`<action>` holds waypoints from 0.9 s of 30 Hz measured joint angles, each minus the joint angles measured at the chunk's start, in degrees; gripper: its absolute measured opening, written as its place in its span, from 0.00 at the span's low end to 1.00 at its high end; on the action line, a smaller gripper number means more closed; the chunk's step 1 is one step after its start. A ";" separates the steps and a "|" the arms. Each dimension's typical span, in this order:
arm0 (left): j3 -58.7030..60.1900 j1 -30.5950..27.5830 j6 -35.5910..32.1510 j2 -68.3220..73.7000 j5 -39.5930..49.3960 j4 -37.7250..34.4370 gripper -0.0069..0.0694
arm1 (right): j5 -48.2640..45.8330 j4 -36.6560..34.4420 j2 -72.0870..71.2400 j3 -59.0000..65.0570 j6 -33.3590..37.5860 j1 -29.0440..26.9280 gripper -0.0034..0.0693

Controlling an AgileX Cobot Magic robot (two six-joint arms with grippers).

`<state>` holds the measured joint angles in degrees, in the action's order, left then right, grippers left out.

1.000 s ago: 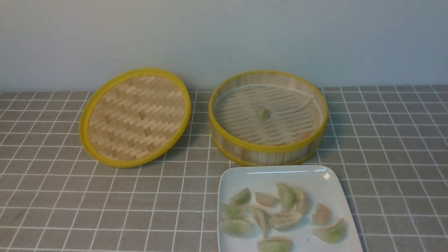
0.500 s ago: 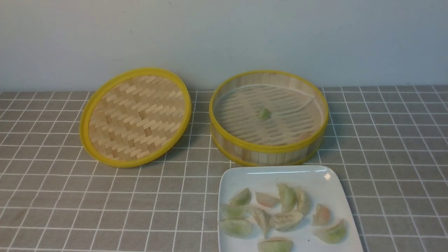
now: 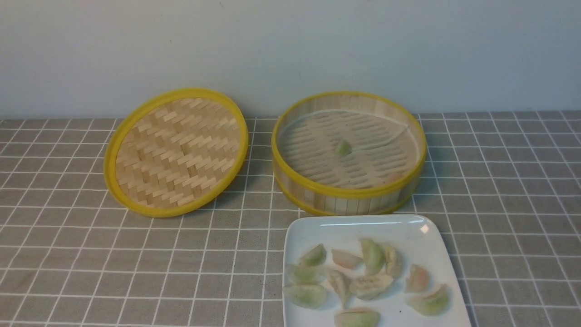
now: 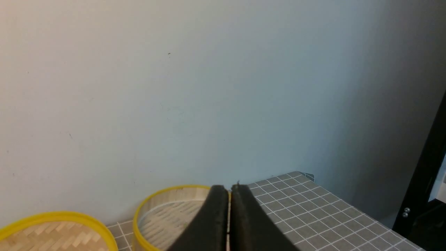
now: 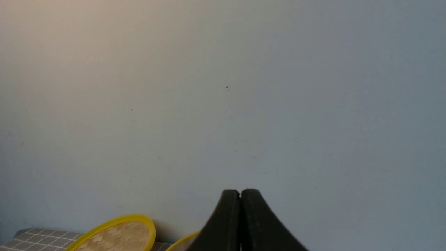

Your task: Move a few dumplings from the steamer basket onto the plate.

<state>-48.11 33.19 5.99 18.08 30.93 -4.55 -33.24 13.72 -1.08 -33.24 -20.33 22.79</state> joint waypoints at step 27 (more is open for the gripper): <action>49.44 -33.94 -10.75 -18.72 -8.64 -0.23 0.08 | 0.05 0.00 0.00 0.00 0.00 0.00 0.03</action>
<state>1.32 -0.76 -4.76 -0.64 22.29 -4.78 -33.19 13.72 -1.08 -33.24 -20.33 22.79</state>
